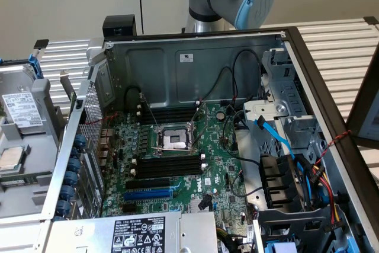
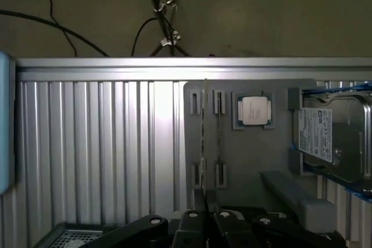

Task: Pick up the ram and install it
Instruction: 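Pick up the ram and move it above insertion slot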

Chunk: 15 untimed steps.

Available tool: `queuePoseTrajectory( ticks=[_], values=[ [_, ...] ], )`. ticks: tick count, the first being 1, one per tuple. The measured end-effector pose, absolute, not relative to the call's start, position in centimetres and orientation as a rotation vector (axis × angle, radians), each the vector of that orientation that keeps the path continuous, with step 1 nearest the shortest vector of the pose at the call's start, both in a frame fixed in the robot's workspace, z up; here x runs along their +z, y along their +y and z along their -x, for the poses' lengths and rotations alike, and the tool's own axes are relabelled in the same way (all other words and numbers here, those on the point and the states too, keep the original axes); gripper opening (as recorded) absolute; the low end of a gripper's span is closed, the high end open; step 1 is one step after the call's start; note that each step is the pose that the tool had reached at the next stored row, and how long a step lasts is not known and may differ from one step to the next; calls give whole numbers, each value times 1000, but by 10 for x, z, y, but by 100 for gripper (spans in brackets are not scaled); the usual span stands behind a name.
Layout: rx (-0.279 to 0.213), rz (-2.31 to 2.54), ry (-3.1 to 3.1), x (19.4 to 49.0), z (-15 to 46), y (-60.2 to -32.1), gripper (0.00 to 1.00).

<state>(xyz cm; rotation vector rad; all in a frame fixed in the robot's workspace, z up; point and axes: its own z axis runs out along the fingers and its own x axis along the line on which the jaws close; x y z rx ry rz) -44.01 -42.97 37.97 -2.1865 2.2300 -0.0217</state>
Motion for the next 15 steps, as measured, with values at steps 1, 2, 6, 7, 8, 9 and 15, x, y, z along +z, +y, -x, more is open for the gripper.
queuePoseTrajectory(
  ticks=[1,2,6,7,8,9,15],
  values=[
    [-22,2186,2230,380,440,-430,13],
    [-22,2186,2230,380,440,-430,13],
    [-22,2183,2233,380,434,-430,13],
    [-22,2183,2233,381,431,-430,13],
    [-22,2183,2233,383,427,-430,13],
    [-22,2183,2233,388,423,-430,13],
    [-22,2183,2233,402,398,-430,13]
  ],
)
